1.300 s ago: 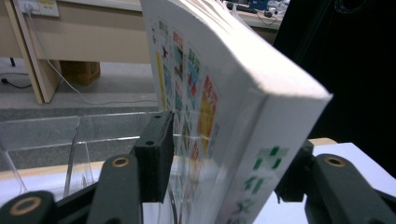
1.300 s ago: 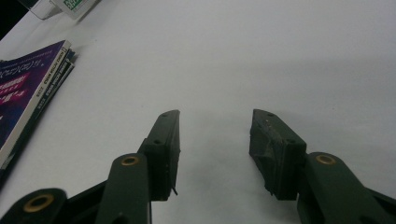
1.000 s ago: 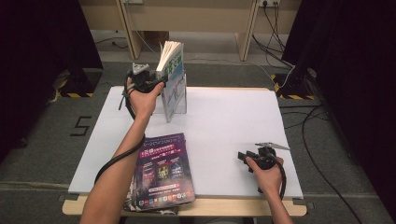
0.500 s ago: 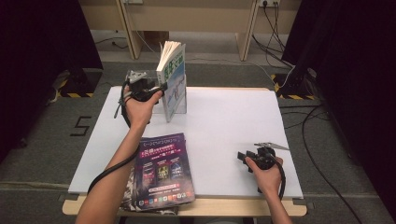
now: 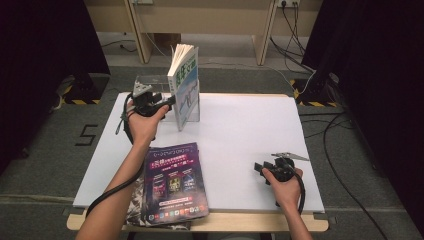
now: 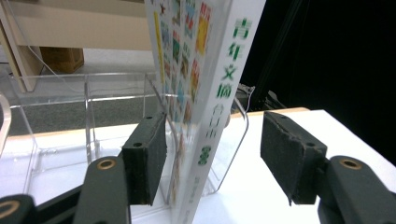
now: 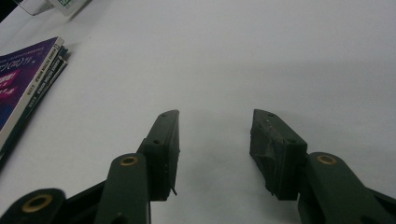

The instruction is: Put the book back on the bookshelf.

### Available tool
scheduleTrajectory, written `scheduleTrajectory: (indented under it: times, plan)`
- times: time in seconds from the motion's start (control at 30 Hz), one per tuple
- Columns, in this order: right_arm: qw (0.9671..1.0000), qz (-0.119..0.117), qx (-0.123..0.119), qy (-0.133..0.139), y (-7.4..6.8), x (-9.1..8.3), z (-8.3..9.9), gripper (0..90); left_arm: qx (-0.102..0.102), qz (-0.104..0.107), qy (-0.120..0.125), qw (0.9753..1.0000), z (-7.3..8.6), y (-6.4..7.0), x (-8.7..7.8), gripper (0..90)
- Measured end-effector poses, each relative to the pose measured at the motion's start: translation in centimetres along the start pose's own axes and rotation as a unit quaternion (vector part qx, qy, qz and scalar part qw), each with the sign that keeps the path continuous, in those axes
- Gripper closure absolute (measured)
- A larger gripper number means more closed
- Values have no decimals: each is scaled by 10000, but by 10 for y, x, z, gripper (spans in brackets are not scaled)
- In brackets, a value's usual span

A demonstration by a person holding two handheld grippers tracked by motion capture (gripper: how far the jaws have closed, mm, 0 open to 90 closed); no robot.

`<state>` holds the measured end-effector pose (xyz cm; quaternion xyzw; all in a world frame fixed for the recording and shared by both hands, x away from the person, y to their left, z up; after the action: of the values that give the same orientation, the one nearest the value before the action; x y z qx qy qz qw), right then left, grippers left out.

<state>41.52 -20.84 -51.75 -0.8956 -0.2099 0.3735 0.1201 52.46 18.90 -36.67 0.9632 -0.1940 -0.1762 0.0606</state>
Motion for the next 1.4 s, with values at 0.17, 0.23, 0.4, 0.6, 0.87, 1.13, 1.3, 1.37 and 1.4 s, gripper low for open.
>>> scheduleTrajectory:
  times: [0.17, 0.23, 0.4, 0.6, 0.87, 1.13, 1.3, 1.37, 1.4]
  plan:
    - [10000, 22, 5, -13, 0, 0, 0, 528, 3, -33, -15, 10000, 7, -5, -6, 391]
    - [10000, 54, 10, -13, -1, 0, 0, 527, -24, -44, -26, 10000, 11, -8, -8, 389]
    - [9999, 112, 24, 72, -2, -2, -3, 527, -38, -80, -102, 9999, 20, -14, -14, 386]
    - [9998, 123, -30, 147, -5, -5, -6, 528, -89, -83, -210, 9997, 32, -21, -22, 386]
    - [9997, 17, -170, 167, -18, -7, -11, 529, -85, -121, -341, 9993, 48, -31, -38, 387]
    - [9994, -42, -336, 82, -29, -6, -14, 535, -111, -172, -549, 9983, 65, -40, -49, 388]
    - [9992, -64, -405, 41, -37, -4, -18, 540, -146, -149, -752, 9970, 81, -44, -56, 393]
    - [9990, -83, -447, 23, -40, -2, -19, 545, -188, -121, -905, 9956, 88, -45, -60, 404]
    - [9989, -91, -461, 3, -43, -1, -19, 548, -202, -109, -976, 9950, 91, -45, -62, 412]
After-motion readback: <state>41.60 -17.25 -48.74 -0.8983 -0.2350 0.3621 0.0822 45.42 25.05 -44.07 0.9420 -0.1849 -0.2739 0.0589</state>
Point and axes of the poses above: each handheld gripper's, and its own axes: x roughly forward along the jaws, z roughly out of its underside, y roughly to its right, the point moved 4 cm from there along x, roughly forward along the jaws, and after that the axes turned 2 degrees about x, right-handed, at the moved point
